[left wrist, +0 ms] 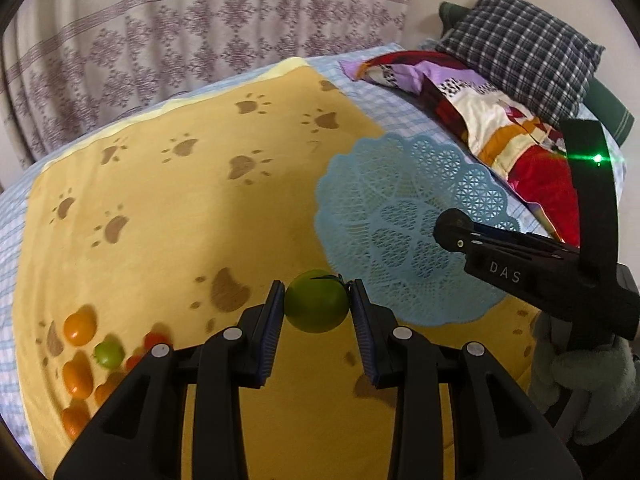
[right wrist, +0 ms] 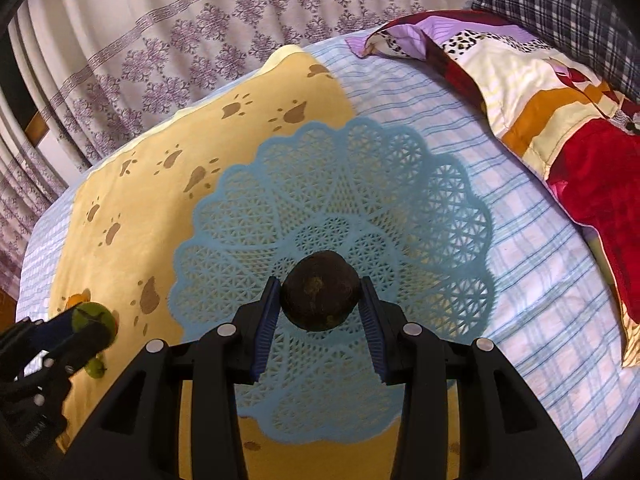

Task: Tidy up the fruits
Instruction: 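Carry the green tomato and dark fruit in both tools over the blue basket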

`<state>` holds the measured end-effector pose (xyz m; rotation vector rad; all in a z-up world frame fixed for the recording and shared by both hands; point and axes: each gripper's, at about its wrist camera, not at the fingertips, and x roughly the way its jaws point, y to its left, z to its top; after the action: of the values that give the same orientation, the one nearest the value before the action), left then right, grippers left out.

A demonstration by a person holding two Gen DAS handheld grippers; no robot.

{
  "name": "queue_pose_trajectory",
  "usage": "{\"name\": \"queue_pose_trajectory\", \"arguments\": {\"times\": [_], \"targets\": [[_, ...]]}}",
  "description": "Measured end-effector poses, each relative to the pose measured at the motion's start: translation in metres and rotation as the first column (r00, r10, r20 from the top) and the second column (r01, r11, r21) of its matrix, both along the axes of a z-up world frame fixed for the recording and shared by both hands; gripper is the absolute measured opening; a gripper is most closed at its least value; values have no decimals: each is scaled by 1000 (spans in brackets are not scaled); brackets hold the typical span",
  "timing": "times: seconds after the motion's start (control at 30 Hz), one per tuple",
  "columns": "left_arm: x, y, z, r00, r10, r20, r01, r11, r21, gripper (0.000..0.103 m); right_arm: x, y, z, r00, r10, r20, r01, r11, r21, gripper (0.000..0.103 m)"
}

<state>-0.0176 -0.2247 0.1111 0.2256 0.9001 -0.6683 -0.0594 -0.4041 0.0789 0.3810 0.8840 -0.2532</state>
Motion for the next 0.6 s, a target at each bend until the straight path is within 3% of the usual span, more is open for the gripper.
{"name": "queue_pose_trajectory", "arguments": {"times": [0.5, 0.6], "targets": [[23, -67, -15, 997, -72, -23, 72, 997, 16, 34, 1, -14, 2, 999, -40, 26, 41, 998, -43, 41], [25, -71, -18, 997, -67, -37, 68, 997, 22, 36, 1, -13, 6, 998, -48, 44, 51, 996, -76, 48]]}}
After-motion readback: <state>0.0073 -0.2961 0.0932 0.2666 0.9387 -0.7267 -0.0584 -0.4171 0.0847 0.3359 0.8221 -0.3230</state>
